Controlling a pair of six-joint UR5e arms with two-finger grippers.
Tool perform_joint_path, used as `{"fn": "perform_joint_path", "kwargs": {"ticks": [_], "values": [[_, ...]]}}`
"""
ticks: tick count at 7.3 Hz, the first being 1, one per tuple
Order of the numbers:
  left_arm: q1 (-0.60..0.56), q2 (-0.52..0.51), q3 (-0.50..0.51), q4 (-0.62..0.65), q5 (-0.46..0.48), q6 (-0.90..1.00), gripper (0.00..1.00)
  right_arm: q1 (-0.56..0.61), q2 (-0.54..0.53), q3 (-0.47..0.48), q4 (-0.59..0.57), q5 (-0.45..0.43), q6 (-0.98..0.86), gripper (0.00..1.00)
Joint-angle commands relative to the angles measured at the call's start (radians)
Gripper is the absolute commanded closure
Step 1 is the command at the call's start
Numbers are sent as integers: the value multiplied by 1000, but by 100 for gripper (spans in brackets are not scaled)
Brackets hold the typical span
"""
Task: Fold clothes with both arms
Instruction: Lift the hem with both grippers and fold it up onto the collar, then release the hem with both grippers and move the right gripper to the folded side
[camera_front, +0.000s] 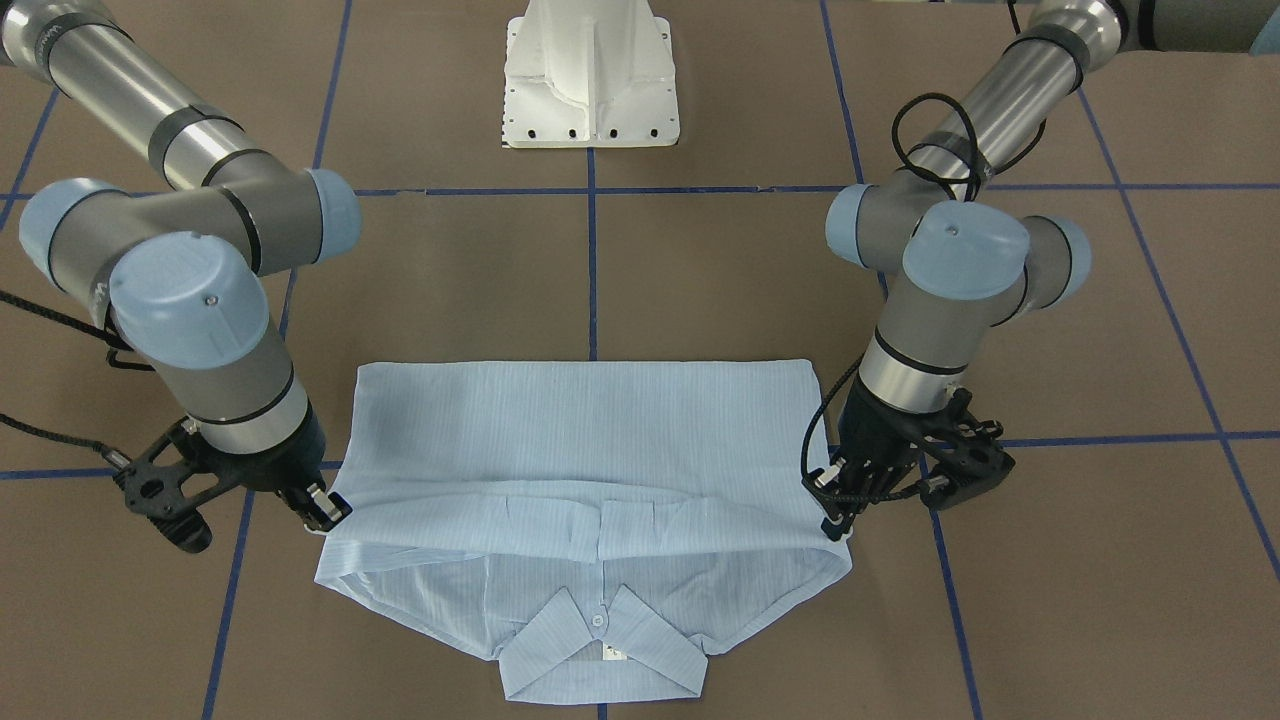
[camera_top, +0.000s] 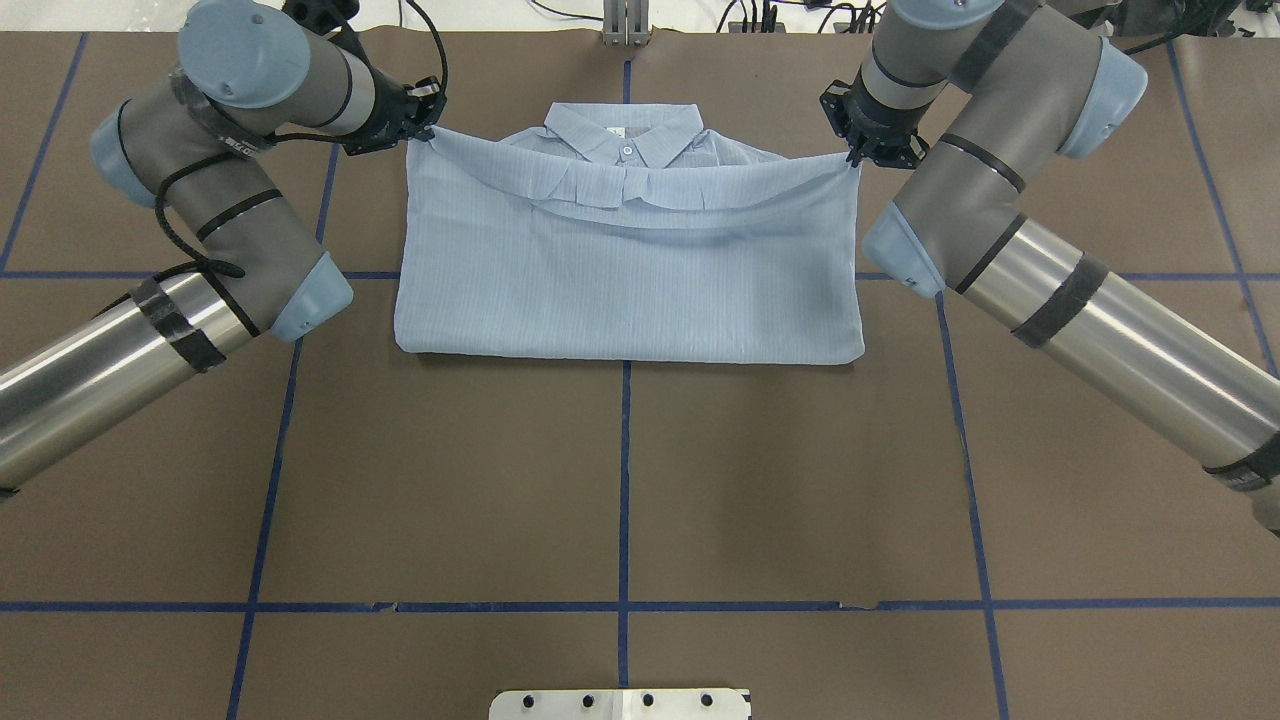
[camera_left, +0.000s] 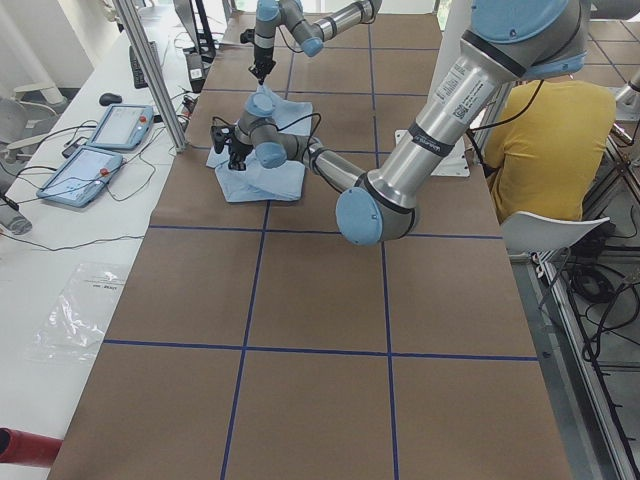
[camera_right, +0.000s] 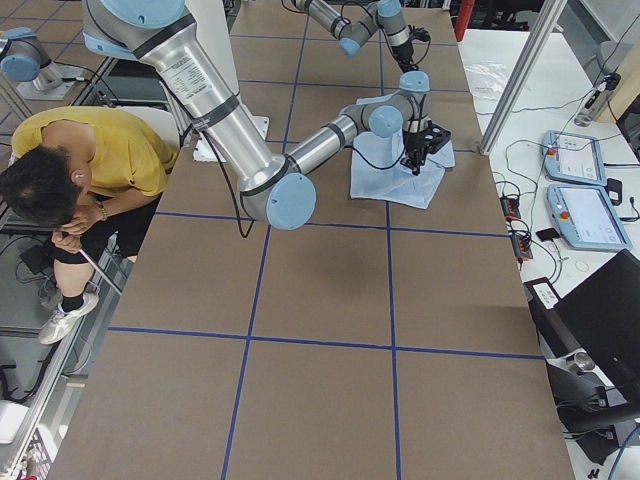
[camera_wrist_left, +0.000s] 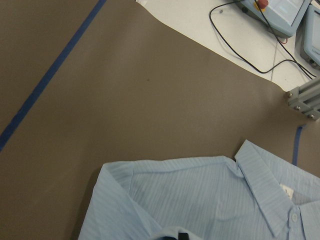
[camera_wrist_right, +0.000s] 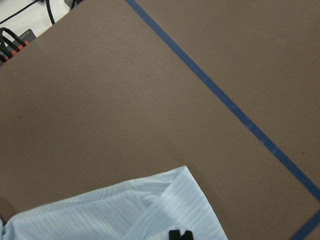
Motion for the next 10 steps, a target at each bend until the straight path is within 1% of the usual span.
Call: {"fn": "perform_joint_path", "kwargs": {"ticks": [1,2,3,4,5,6,7,8,9,10], "values": [[-8,-82,225,-157,5,12,100,-4,63,-176,99,-23,-16,100],[-6,-82,245,-173,5,14,100,-8,74,-204,122,-23,-16,100],[-5,-85,265,-175,7,47,100,-12,75,-249,181,-23,-16,100],[-2,-89,270,-175,5,49,99,-15,74,-253,191,-24,-16,100],[4,-89,291,-190,5,54,89,-15,74,-257,192,-24,-17,77],[5,-89,314,-207,5,83,33,-23,72,-257,191,-26,-23,14],[2,-88,315,-211,5,112,12,-21,66,-244,194,-25,-22,1],[-2,-83,310,-213,4,109,12,-14,14,-119,194,-18,-7,0],[-2,-77,299,-213,4,106,12,-43,-141,86,188,-18,27,0],[-2,-77,293,-211,4,103,12,-87,-273,236,197,-23,88,0]]}}
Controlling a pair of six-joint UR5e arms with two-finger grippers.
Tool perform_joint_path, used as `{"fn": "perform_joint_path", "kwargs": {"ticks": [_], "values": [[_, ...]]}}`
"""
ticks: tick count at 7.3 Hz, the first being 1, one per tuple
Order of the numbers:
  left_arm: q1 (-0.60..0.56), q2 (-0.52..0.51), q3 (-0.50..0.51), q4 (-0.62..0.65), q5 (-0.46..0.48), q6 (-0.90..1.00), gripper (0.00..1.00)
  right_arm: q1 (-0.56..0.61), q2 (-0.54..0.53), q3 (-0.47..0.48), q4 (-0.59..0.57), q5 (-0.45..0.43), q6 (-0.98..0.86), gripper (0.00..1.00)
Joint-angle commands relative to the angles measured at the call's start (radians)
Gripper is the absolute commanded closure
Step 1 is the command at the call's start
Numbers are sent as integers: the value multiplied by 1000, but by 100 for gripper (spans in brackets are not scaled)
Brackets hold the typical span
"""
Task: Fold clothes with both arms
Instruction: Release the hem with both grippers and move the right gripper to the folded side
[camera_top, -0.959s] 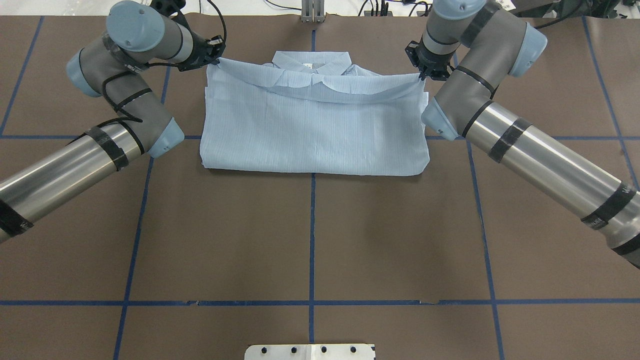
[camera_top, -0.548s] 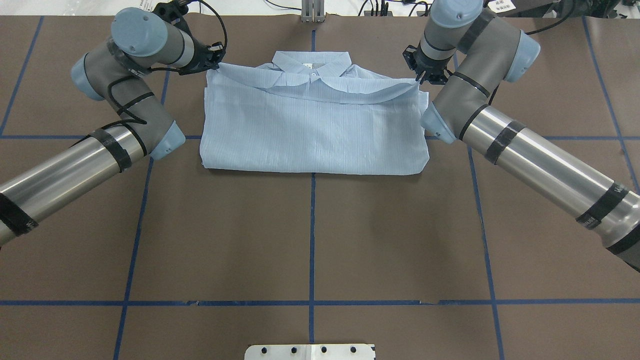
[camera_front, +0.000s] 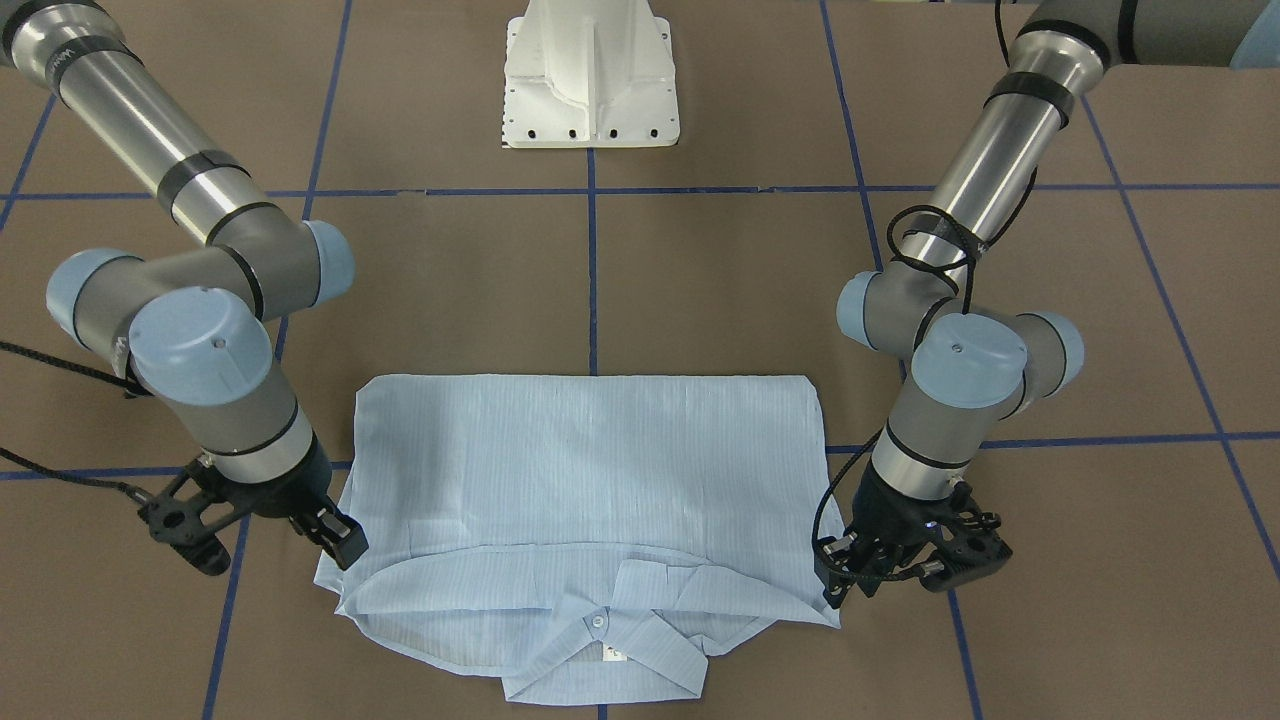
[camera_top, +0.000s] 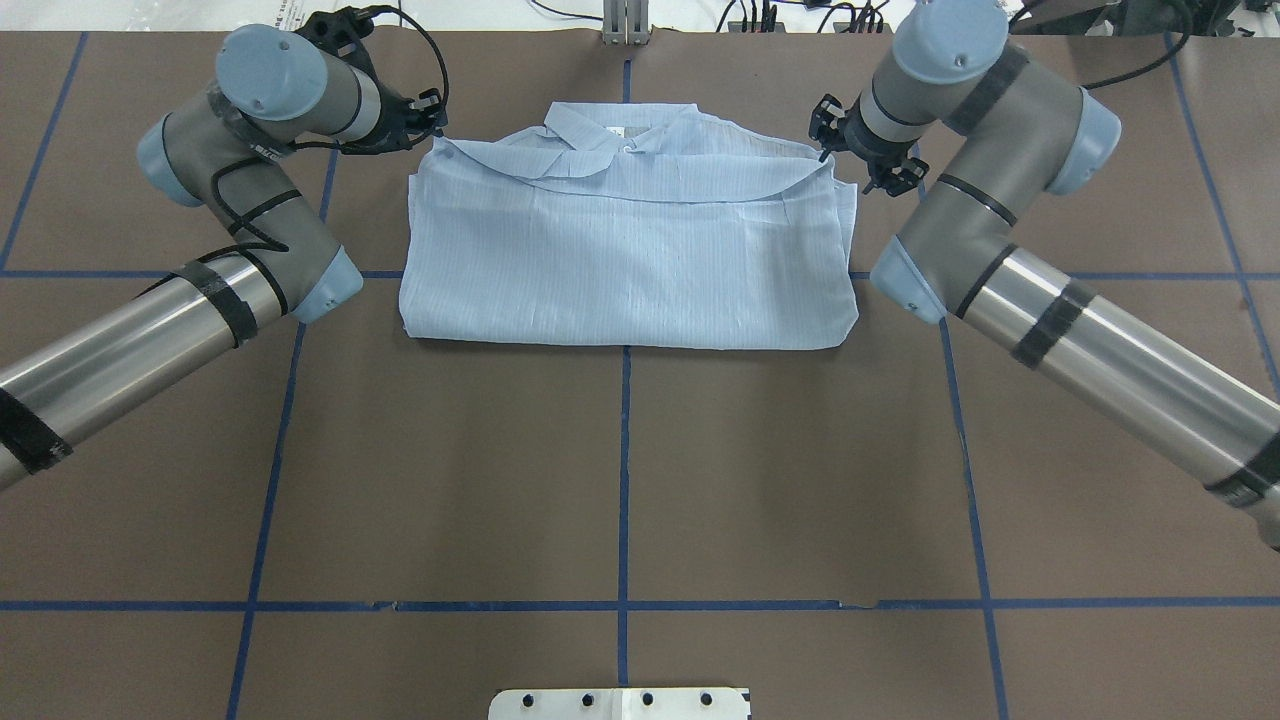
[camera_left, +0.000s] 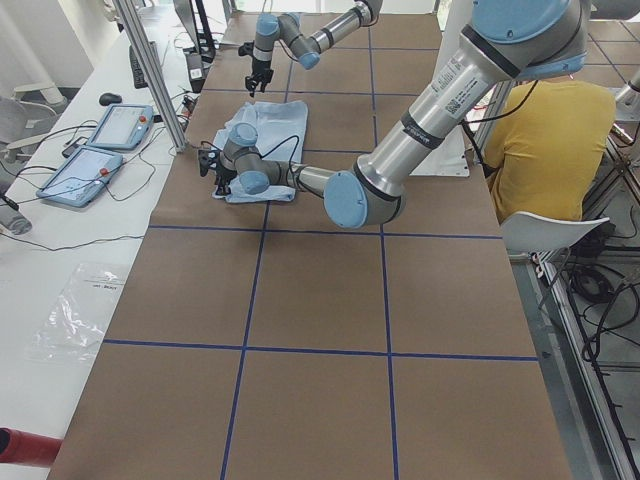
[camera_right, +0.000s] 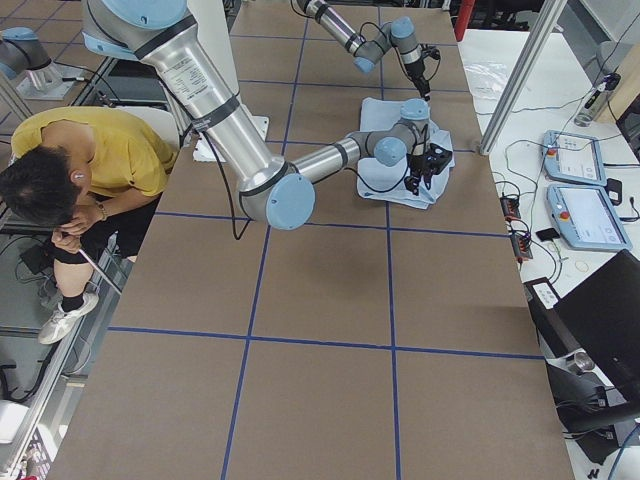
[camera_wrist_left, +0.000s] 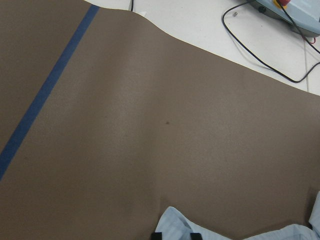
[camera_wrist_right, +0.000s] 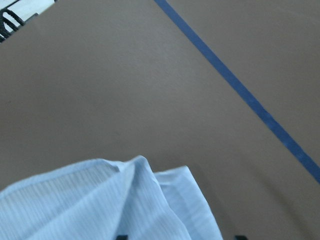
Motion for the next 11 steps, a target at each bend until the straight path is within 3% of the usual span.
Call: {"fn": "perform_joint_path", "kwargs": {"ticks": [1,4,6,7,9,11], "values": [[-1,4,-17,2,0,-1,12,-98,-221,273,7,-18,147,0],[-1,4,-17,-1,0,1,12,-193,-240,291,5,-107,198,0],[-1,6,-23,-1,0,1,13,-186,-215,262,4,-110,195,14],[-1,18,-33,-1,0,3,13,-187,-212,257,4,-112,195,26],[-1,27,-43,-1,0,3,13,-184,-206,254,4,-110,192,100],[-1,30,-66,7,-3,1,13,-179,-212,282,5,-93,194,100]]}}
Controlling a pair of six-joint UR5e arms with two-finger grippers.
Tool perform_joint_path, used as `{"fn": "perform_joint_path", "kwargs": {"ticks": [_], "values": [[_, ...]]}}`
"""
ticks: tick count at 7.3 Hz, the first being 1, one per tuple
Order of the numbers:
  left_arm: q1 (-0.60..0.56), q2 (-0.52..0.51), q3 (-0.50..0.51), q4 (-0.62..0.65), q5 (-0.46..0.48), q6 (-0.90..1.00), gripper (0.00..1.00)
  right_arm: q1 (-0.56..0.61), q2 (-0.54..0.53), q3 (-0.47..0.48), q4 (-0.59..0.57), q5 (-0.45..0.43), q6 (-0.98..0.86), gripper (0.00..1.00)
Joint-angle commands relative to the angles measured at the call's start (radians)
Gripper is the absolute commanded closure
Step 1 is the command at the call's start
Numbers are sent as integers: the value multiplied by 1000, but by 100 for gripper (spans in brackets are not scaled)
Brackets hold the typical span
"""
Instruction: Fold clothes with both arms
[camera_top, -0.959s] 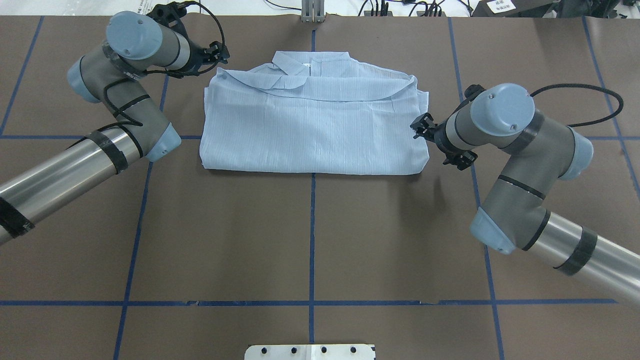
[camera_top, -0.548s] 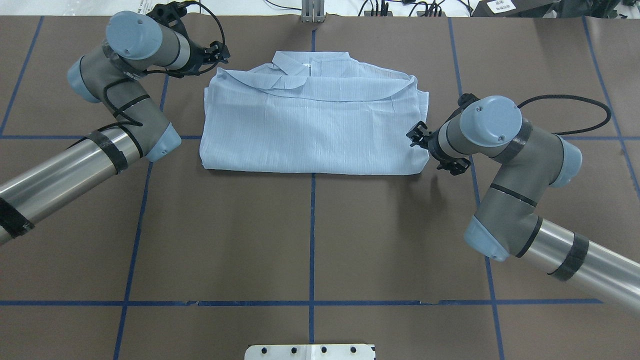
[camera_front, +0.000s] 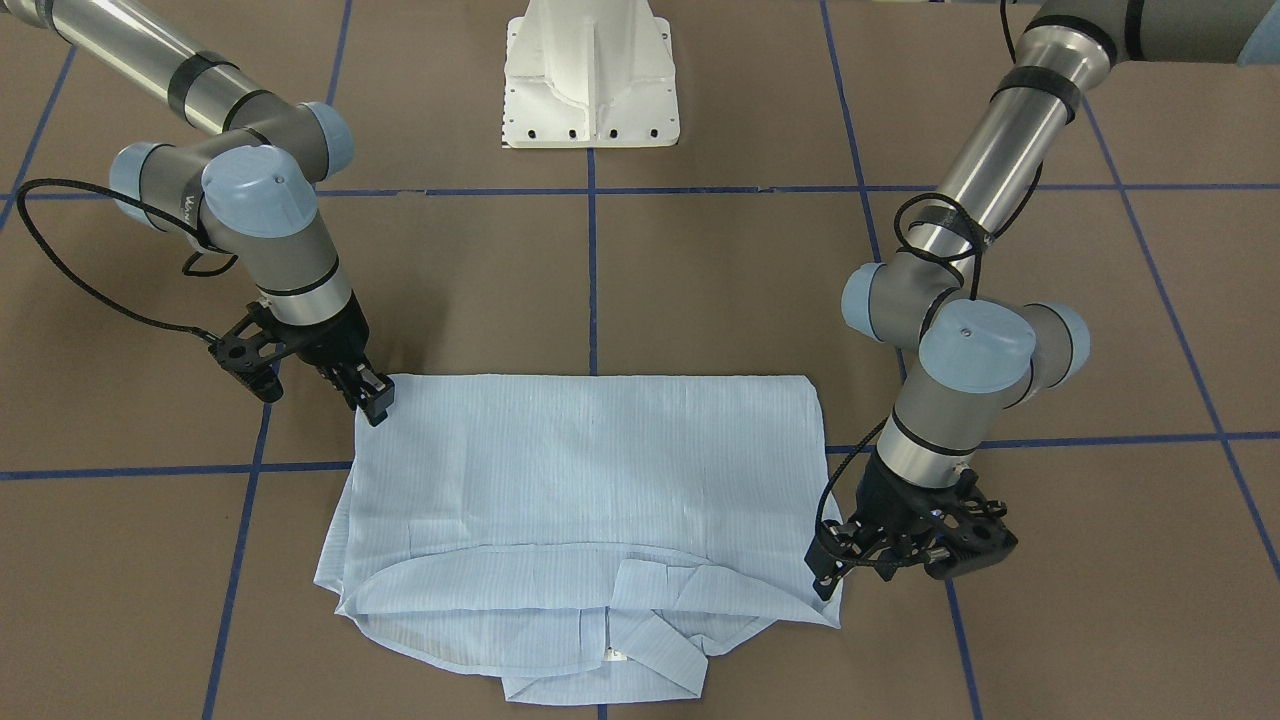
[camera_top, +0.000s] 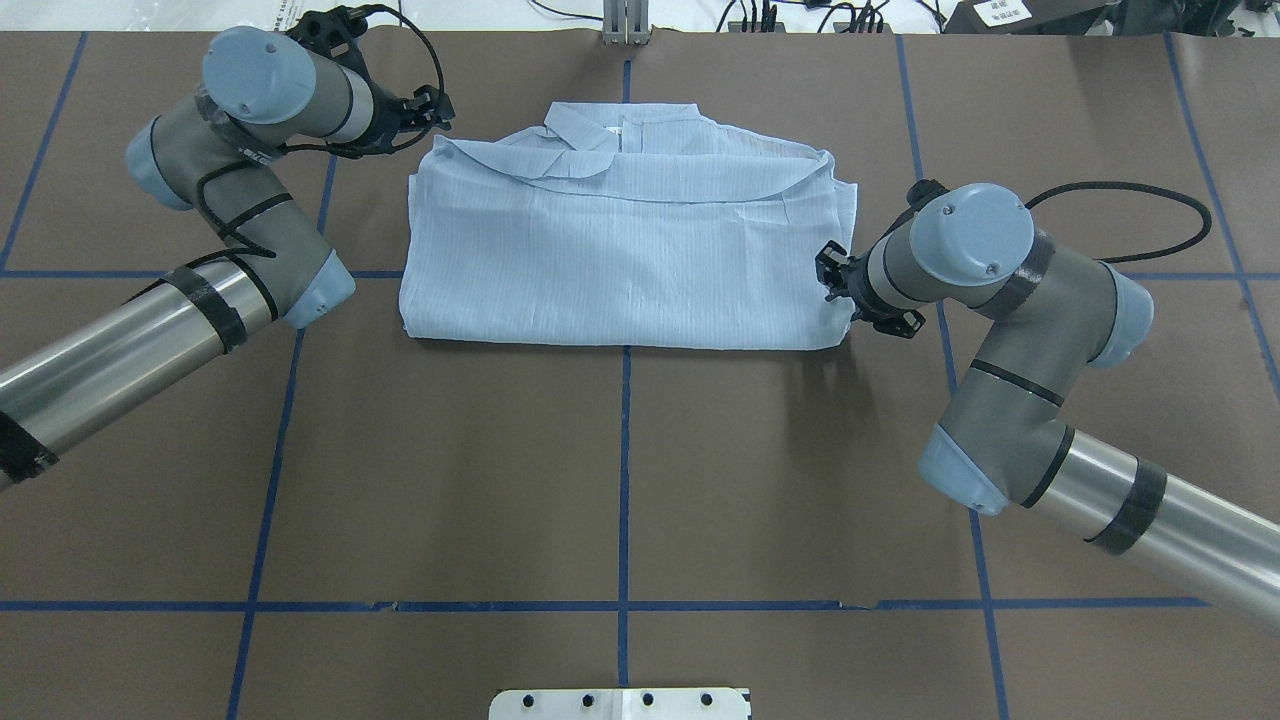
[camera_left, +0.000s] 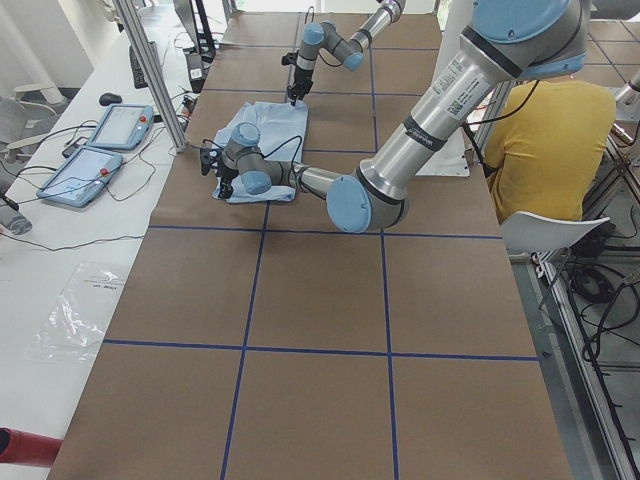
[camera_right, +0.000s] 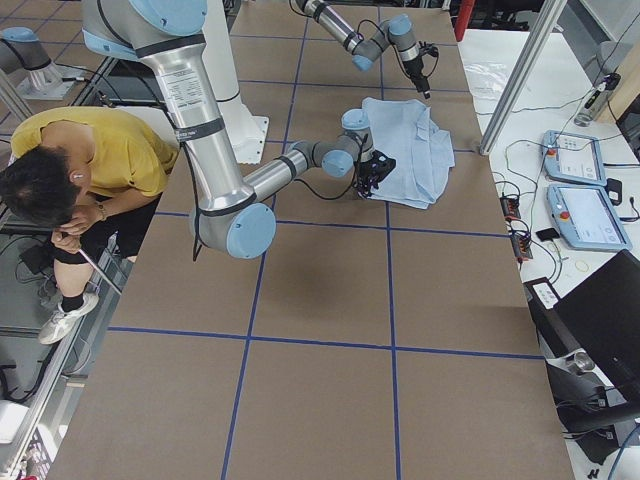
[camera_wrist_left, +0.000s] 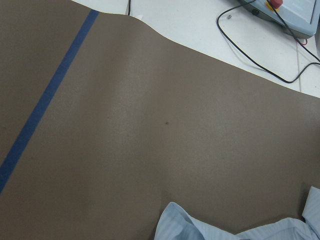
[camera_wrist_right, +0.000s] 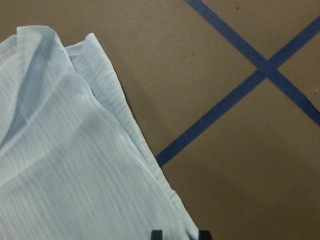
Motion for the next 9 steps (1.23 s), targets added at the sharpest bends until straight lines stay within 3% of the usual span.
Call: {"fn": "perform_joint_path", "kwargs": {"ticks": [1,2,6,8,9], "values": [[2,58,-97,8,-7,3,13,8,-15,50,1,59,-1,100],[9,133,-207,15,-19,3,13,8,-42,98,-1,108,2,100],[72,386,-545,130,-137,-76,14,-20,-217,310,-13,113,12,100],[135,404,-662,218,-176,-189,14,-99,-358,456,-13,121,73,100],[167,402,-682,219,-176,-239,14,-150,-383,479,-13,160,115,100]]}}
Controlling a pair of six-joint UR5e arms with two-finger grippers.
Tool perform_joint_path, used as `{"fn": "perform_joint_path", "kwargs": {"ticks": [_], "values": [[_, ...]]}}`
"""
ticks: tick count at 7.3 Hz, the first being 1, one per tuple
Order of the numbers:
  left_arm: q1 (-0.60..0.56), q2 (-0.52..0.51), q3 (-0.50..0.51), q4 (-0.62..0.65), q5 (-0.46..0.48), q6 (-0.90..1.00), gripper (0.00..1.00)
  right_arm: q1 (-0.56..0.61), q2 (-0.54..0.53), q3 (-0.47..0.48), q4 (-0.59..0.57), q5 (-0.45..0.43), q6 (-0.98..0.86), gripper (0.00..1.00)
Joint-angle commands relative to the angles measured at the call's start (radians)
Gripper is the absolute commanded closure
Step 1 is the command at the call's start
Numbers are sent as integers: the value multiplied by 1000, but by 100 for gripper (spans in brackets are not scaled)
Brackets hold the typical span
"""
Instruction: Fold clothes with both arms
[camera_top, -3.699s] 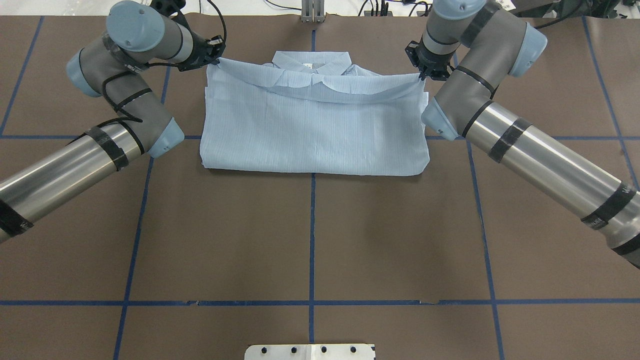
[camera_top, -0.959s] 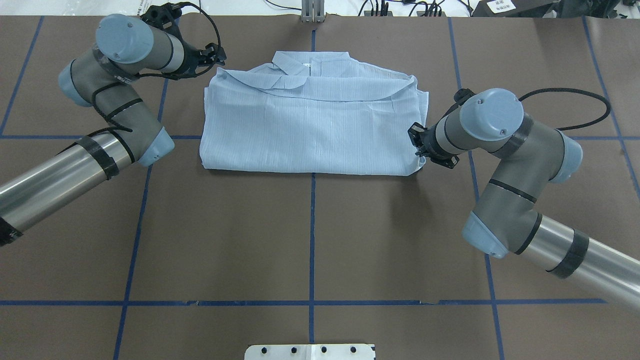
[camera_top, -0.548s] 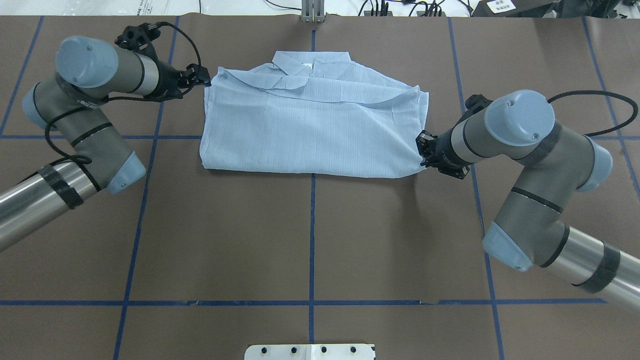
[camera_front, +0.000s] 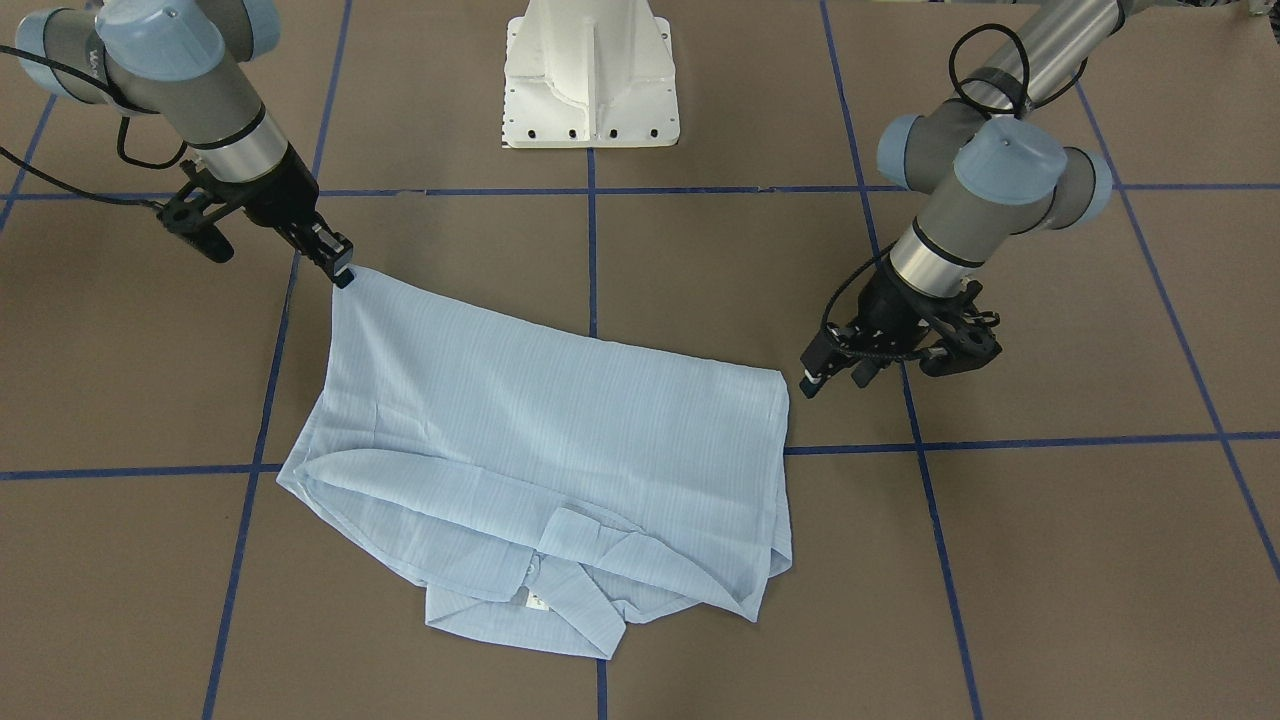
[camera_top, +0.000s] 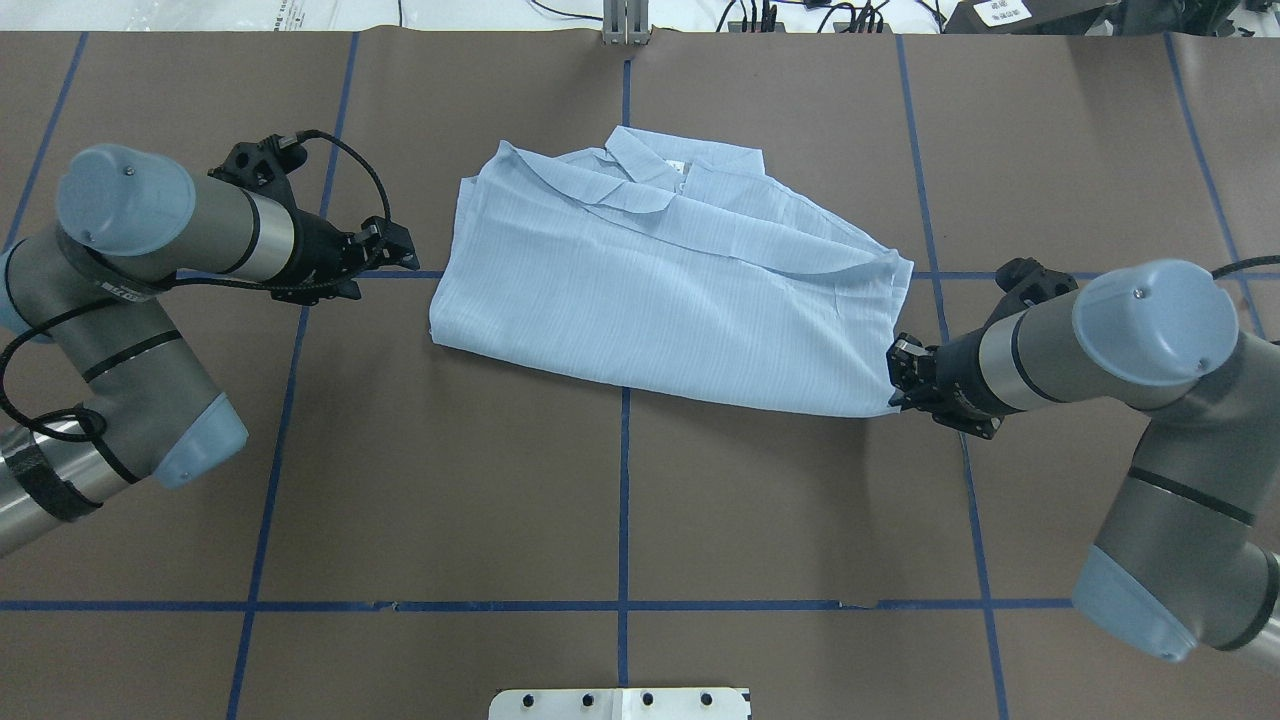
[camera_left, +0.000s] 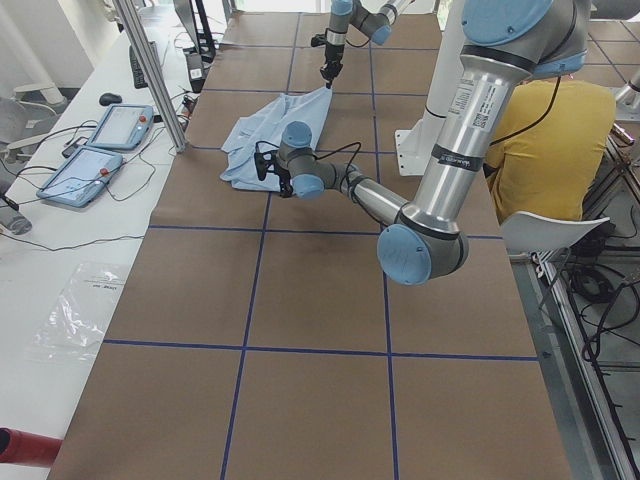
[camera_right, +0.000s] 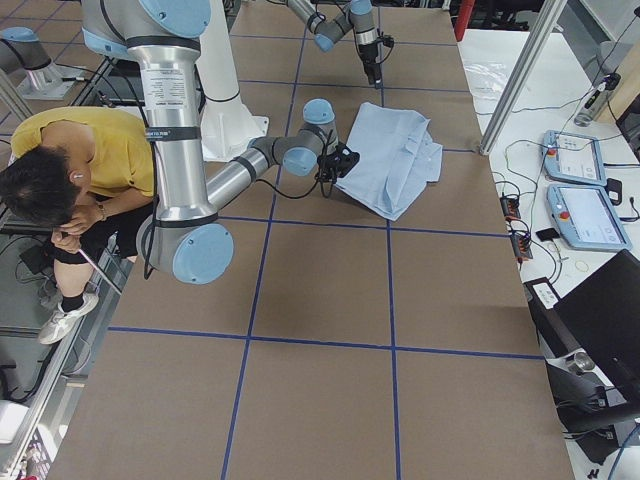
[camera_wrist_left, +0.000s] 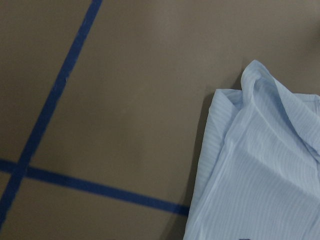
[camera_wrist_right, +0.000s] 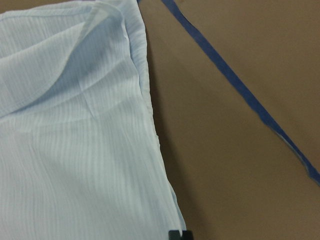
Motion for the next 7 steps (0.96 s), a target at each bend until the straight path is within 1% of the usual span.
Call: {"fn": "perform_joint_path", "kwargs": {"ticks": [1,2,4,6,7], "values": [[79,1,-47,18,-5,-128,14,-88,-59,63,0,177,91,100],[104,-5,-57,18,-5,-168,14,-120,-94,96,1,276,102,100],[138,-41,-24,18,1,-175,15,-232,-95,113,1,277,161,100],[140,-144,88,18,5,-175,16,-285,-95,117,1,273,166,100],[141,-149,98,20,5,-175,19,-294,-96,124,3,275,168,100]]}}
